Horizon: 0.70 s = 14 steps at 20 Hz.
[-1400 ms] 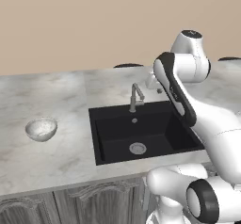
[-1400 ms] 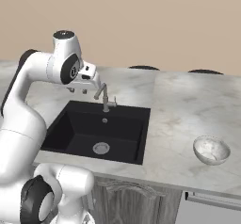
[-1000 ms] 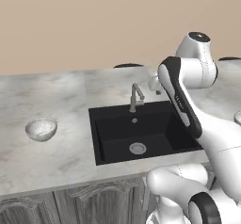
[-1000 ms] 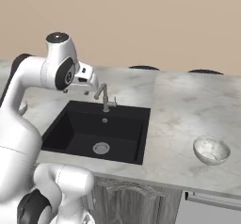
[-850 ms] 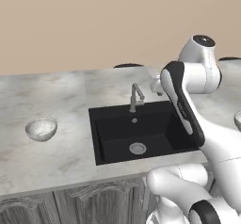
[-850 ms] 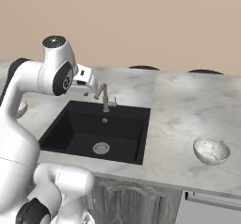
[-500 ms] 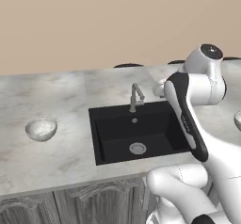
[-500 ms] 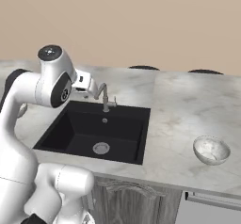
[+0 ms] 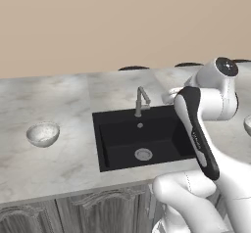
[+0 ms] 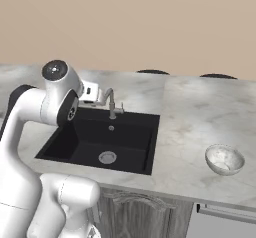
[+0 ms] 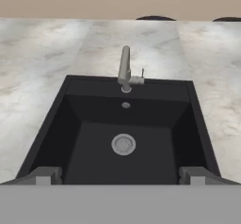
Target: Rinse each bowl for a few seconds and place them down in the sink or on the counter.
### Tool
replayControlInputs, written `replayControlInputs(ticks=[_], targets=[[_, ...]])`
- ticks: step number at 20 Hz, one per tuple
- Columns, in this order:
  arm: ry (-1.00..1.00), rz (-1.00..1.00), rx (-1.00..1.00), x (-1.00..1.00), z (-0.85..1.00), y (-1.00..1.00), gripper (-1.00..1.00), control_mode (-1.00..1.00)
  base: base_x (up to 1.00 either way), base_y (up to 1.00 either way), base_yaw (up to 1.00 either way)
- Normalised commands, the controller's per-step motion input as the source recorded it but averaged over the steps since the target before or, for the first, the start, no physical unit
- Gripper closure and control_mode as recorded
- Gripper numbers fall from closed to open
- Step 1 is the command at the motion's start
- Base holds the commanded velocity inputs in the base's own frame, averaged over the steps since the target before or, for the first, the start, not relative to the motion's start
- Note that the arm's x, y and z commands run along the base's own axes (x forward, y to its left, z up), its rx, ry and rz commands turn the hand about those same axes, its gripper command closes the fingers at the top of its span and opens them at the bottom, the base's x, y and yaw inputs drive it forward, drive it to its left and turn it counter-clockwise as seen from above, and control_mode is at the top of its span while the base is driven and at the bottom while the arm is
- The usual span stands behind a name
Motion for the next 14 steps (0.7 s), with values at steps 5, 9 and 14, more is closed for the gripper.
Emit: replayControlInputs(ticks=[5, 9, 14], targets=[[-0.05, 0.04, 0.0, 0.0, -0.06, -0.17, -1.0, -1.0, 0.0, 0.0, 0.0], [-0.06, 0.05, 0.0, 0.0, -0.1, -0.16, -1.0, -1.0, 0.0, 0.0, 0.0], [-0.06, 0.05, 0.0, 0.0, -0.15, -0.19, -1.0, -1.0, 0.0, 0.0, 0.0]])
